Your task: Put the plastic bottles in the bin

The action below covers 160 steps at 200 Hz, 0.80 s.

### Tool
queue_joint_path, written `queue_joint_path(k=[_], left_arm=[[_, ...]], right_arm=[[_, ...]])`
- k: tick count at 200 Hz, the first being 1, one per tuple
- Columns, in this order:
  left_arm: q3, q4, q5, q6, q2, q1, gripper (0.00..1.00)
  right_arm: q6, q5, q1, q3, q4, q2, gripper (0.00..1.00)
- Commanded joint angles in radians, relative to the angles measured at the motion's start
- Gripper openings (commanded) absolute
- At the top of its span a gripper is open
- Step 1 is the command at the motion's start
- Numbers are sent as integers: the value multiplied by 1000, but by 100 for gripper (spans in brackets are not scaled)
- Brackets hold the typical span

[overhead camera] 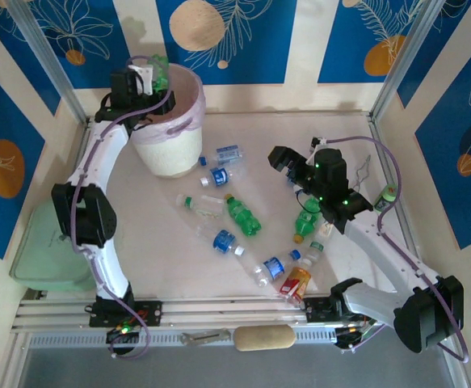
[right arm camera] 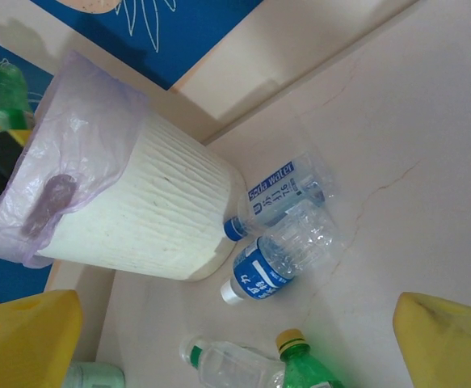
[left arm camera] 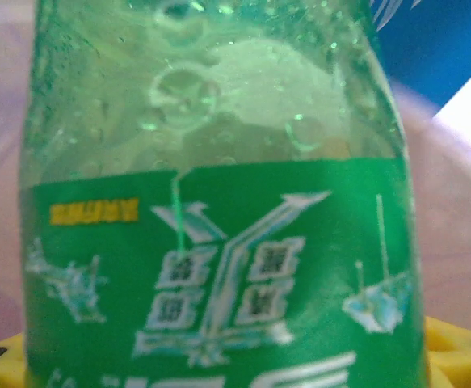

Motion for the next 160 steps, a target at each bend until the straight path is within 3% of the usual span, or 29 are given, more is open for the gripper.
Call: queue_joint_path(k=[1, 62, 94, 160], left_arm=[[46, -78, -45, 37, 42, 5, 45], [99, -167, -38, 34, 120, 8, 50], [100, -165, -35, 25, 114, 8, 67], [119, -144, -17, 7, 83, 9, 81]], right_arm=[[5, 17, -4, 7, -11, -12, 99], [10, 24, -1, -2, -17, -14, 99], [9, 18, 0, 6, -11, -4, 99], [10, 11, 5, 8, -2, 14, 99]])
